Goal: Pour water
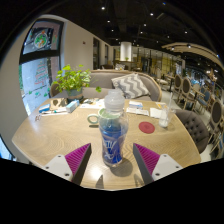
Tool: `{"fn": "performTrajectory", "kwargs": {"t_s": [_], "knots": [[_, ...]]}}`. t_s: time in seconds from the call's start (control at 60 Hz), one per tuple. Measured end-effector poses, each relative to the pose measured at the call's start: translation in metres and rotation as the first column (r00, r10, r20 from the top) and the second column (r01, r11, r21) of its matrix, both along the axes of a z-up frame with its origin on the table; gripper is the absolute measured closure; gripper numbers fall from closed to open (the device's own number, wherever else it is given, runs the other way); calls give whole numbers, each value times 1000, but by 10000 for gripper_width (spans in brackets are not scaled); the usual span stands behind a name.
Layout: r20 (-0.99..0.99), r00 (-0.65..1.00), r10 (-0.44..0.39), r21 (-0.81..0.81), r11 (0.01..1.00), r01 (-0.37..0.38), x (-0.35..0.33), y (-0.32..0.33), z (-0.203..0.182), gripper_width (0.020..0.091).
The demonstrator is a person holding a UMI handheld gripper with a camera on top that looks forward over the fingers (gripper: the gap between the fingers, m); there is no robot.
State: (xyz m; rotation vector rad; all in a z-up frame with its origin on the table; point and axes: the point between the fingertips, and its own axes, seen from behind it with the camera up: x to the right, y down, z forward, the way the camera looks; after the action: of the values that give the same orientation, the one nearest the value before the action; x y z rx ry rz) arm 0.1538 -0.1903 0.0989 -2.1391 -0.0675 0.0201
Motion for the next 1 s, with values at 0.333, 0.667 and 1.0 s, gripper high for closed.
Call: {"fn": "performTrajectory", "kwargs": {"t_s": [0.333,0.667,1.0], "knots": [[-49,998,-36,56,998,38,2,65,-25,470],[3,1000,25,83,996,-26,-3,63,-22,729],[-111,993,33,104,994,-21,-59,90,42,775]]}}
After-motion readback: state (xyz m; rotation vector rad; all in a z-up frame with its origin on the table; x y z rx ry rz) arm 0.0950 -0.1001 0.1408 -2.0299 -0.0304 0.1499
